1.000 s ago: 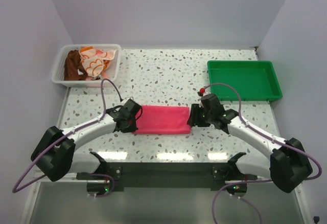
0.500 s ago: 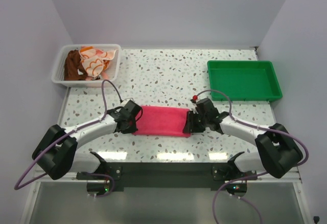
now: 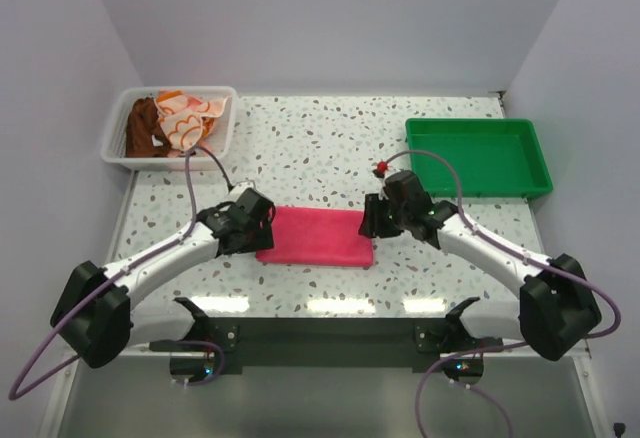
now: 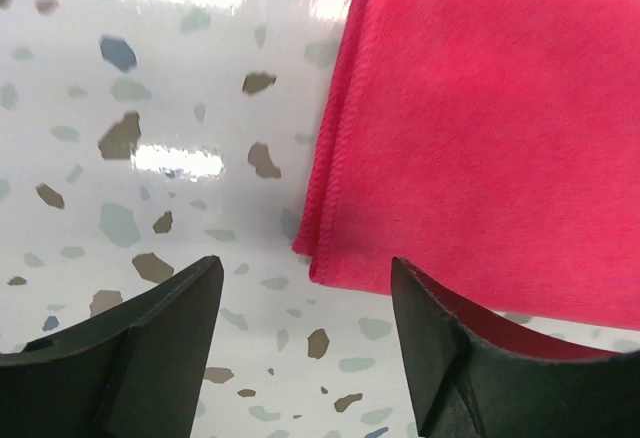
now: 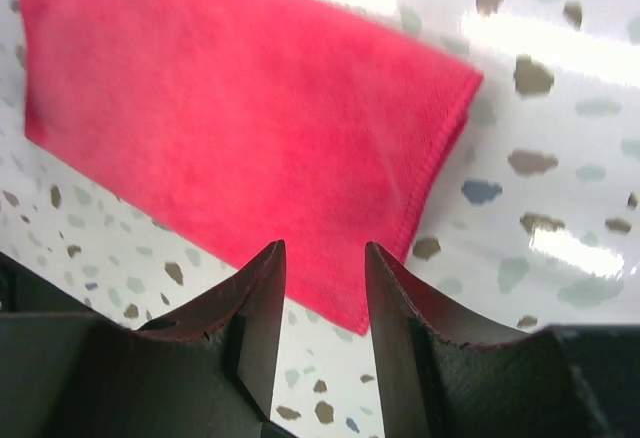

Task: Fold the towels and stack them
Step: Smooth out wrinkles on the folded towel

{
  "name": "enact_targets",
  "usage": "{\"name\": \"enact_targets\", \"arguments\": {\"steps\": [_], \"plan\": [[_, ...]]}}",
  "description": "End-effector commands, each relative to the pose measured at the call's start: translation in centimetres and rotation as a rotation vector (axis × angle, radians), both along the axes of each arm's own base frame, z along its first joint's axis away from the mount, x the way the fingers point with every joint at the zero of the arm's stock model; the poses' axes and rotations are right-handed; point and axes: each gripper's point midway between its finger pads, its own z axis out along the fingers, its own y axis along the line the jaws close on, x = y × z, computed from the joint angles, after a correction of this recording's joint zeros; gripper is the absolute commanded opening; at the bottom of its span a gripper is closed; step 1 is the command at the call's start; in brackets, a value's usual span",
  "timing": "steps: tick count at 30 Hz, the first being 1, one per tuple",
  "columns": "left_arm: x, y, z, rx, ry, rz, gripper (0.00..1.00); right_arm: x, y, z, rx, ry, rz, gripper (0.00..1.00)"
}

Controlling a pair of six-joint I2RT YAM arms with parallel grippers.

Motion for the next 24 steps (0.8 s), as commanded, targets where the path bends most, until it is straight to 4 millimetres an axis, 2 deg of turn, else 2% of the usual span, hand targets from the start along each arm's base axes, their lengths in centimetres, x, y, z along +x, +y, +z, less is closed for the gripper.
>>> {"name": "enact_targets", "arguments": {"steps": [1,3,4,7,8,9,10,11,13,14,19,22,24], "plan": [[2.4,0.1,5.6,-0.006,-0.146,0.024,0.75,3.6,0.9,2.6,-0.013,-0.105,-0.001,0.41],[3.3,-0.4,7.6,-0.027,-0.194,0.008,0.76,4.8,1.1,1.8,-0.030,-0.103,-0.007,0.38],[3.8,-0.9,8.2,-0.046,-0.216,-0.003,0.76,5.5,1.3,2.0,-0.026,-0.115,-0.015,0.35],[4.5,-2.8,8.1,-0.097,-0.221,-0.075,0.71,7.3,1.6,1.3,-0.008,-0.114,-0.032,0.32],[5.1,-4.3,7.8,-0.143,-0.223,-0.105,0.70,7.7,1.7,1.0,-0.006,-0.114,-0.037,0.31],[5.1,-4.6,6.8,-0.143,-0.209,-0.121,0.68,8.6,1.5,0.9,0.003,-0.122,-0.053,0.31],[5.7,-5.3,6.4,-0.168,-0.225,-0.124,0.66,8.8,1.4,-0.3,-0.006,-0.099,-0.058,0.30],[5.7,-5.7,4.9,-0.163,-0.191,-0.132,0.65,8.9,1.5,-0.7,0.003,-0.086,-0.057,0.30],[5.9,-5.7,3.1,-0.149,-0.170,-0.119,0.61,9.5,1.1,-1.8,0.010,-0.068,-0.078,0.29],[5.6,-5.3,1.5,-0.121,-0.137,-0.108,0.58,9.7,0.9,-2.7,0.004,-0.054,-0.084,0.30],[4.7,-4.0,-2.2,-0.054,-0.069,-0.071,0.55,9.6,-1.4,-5.4,-0.013,0.006,-0.147,0.29],[4.3,-3.5,-2.9,-0.021,-0.036,-0.073,0.55,9.4,-2.5,-5.0,-0.019,0.015,-0.163,0.29],[4.7,-3.5,-2.2,-0.010,-0.054,-0.089,0.60,9.4,-2.8,-3.1,-0.022,-0.013,-0.157,0.31]]}}
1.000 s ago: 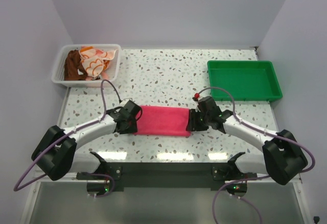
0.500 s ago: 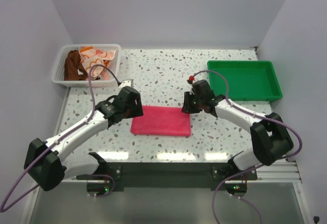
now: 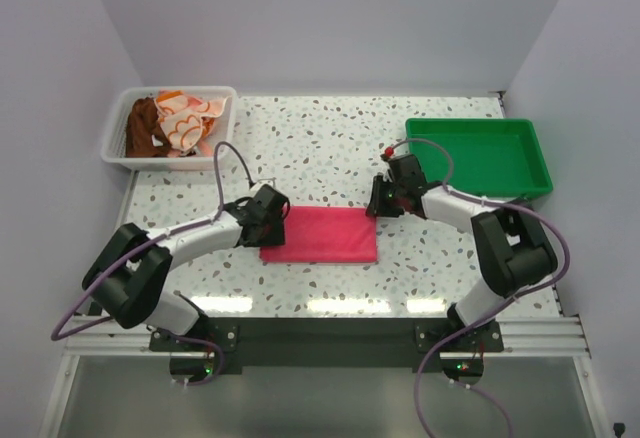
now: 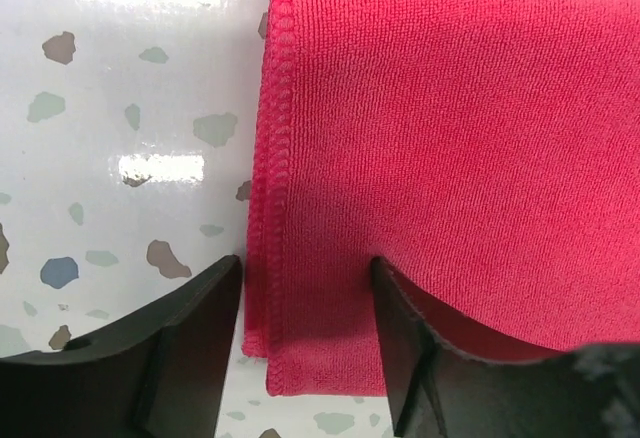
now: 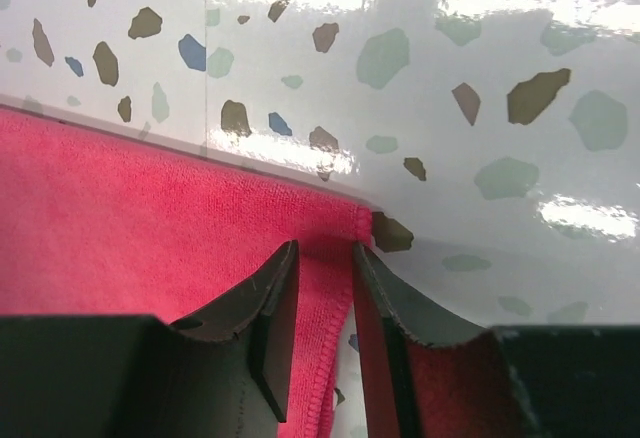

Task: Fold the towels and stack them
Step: Smooth out wrinkles on the folded towel, then neatly place the folded towel into the bin

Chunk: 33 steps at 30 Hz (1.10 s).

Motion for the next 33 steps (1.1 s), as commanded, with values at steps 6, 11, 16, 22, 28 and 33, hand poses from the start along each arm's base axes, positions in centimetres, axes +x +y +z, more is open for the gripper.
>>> {"name": "enact_targets", "arguments": {"steps": [6,11,16,22,28,33], "plan": [[3.5,-2.2,7.0,0.000,-0.190,-0.103,0.81,-0.6,-5.3,5.4,-0.105,-0.062,-0.110,0.61],[3.9,-7.3,11.5,0.001,-0.284,-0.246,0.96,-3.3,-11.4,4.6,-0.196,0.022,-0.292,0.92],[1.5,-15.6,11.7,0.028,-0.289,-0.446,1.00,-4.9,-13.5,5.0,-0.198,0.016,-0.371,0.99],[-1.6,-23.7,9.5,0.134,-0.265,-0.622,0.89,-5.3,-14.7,4.2,-0.206,0.030,-0.406,0.99],[-3.4,-28.0,6.7,0.178,-0.264,-0.741,0.72,-5.5,-14.5,3.1,-0.164,0.050,-0.412,0.99],[-3.4,-28.2,3.8,0.238,-0.238,-0.769,0.69,-5.6,-14.1,2.6,-0.148,0.057,-0.401,0.99]]}}
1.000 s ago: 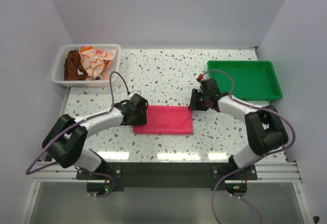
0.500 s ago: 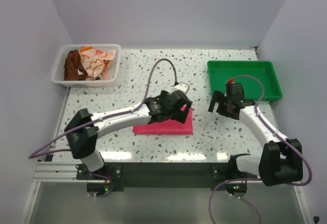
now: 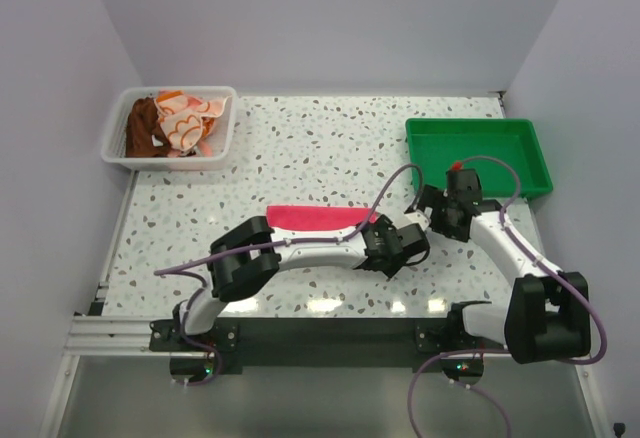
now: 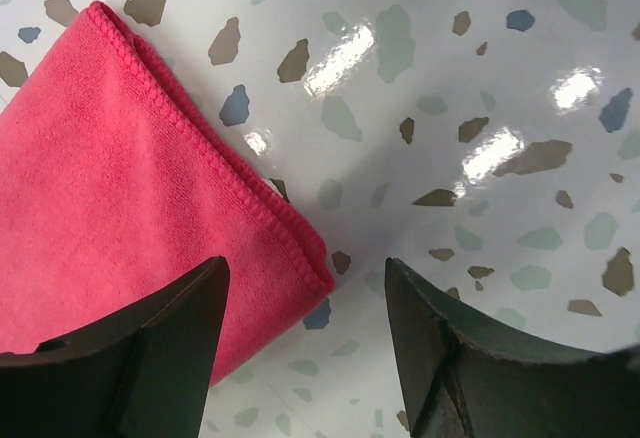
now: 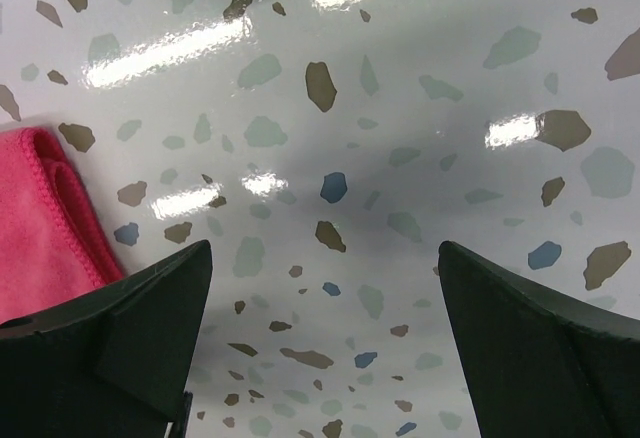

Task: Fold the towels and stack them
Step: Neatly place the folded towel into the bin

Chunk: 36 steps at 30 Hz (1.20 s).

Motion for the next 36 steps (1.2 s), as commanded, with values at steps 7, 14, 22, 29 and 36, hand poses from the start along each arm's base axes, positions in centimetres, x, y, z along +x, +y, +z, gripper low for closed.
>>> {"name": "enact_targets", "arguments": {"steps": [7,14,22,29,36], "plan": [[1.7,0.8,-2.0,0.101,-0.064,0.020,0.66,0.7,1.0,0.0,0.062,-0.048,0.008,0.98],[1.1,2.3,-4.5,0.146,-0.035,0.037,0.52,0.9,1.4,0.5,0.081,-0.071,0.018,0.98],[1.9,5.9,-7.1,0.167,0.022,0.125,0.14,1.3,2.6,1.3,0.144,-0.095,0.049,0.99],[2.0,4.0,-2.4,-0.073,0.045,0.072,0.00,1.1,6.6,1.5,0.354,-0.111,0.058,0.99],[1.8,3.1,1.9,-0.212,0.034,0.058,0.00,1.0,11.9,1.1,0.552,-0.086,0.047,0.99]]}}
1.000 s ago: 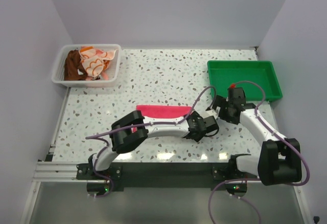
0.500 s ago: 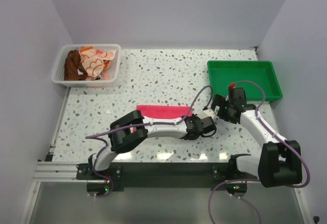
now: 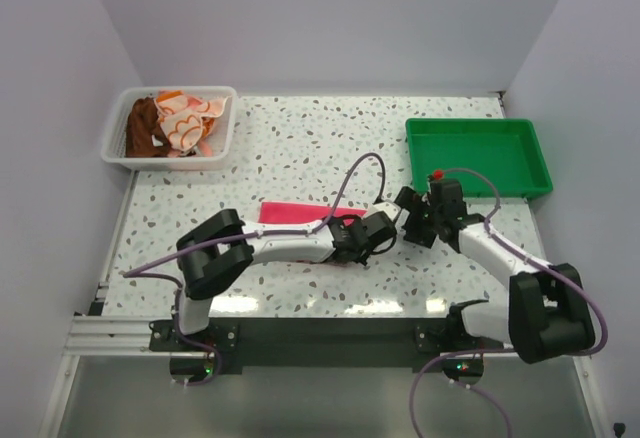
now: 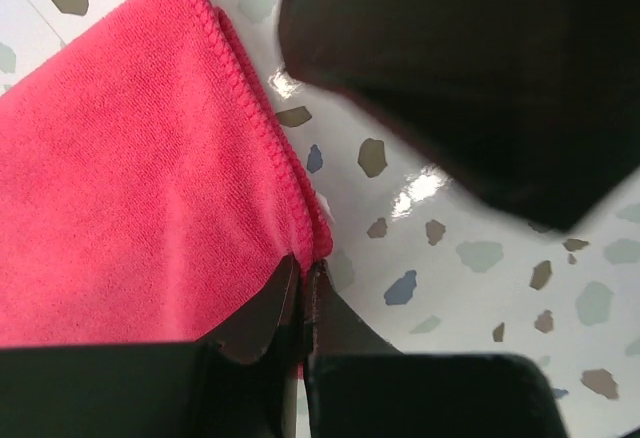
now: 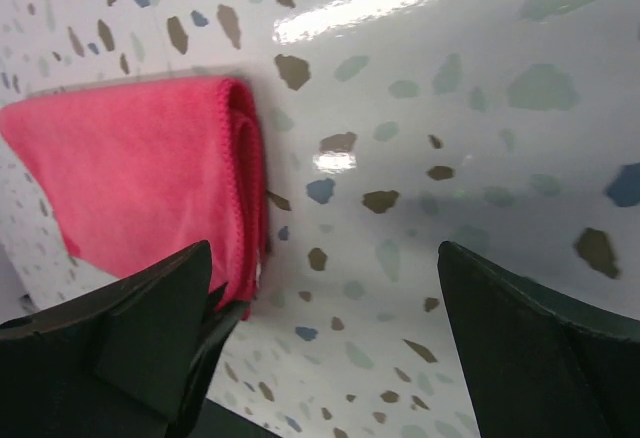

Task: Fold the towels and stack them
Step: Neatly place the folded towel into the bin

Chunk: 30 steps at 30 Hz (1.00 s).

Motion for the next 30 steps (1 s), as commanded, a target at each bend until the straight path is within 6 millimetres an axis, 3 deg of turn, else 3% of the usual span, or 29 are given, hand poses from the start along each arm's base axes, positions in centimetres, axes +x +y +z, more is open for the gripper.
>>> {"name": "enact_targets", "arguments": {"steps": [1,4,8,14,17,20,23,24,25,27,30], "plan": [[0.4,-1.9,4.0,-0.151,-0.018,-0.004,0.00,1.2,4.3,1.6,0.189,-0.033,-0.017,0.99],[0.5,-2.2,5.2,-0.192,-0.025,-0.004,0.00,1.2,5.9,0.7,0.236,0.002,-0.028,0.99],[0.8,-2.3,6.3,-0.220,-0.032,0.006,0.00,0.7,6.5,-1.4,0.263,0.078,-0.057,0.99],[0.9,-2.7,6.0,-0.227,-0.029,0.011,0.00,-0.3,8.5,-2.5,0.306,0.132,-0.015,0.99],[0.9,-2.9,5.4,-0.221,-0.018,0.013,0.00,-0.5,9.5,-2.9,0.310,0.144,0.014,0.92],[0.9,-3.3,5.2,-0.230,-0.011,0.009,0.00,-0.3,10.4,-2.8,0.322,0.144,0.039,0.79],[0.8,-3.6,4.9,-0.238,0.005,0.008,0.00,0.2,10.5,-2.4,0.308,0.127,0.059,0.59],[0.8,-3.7,4.8,-0.239,0.007,0.012,0.00,0.1,10.3,-2.5,0.291,0.135,0.061,0.44],[0.8,-3.6,4.8,-0.236,0.008,0.012,0.01,0.7,10.4,-1.9,0.277,0.109,0.077,0.37],[0.7,-3.6,4.9,-0.236,0.008,0.013,0.17,1.2,10.2,-1.6,0.240,0.091,0.092,0.14],[0.8,-3.4,5.8,-0.254,-0.006,0.011,0.41,1.8,10.0,-1.0,0.196,0.073,0.121,0.00]]}}
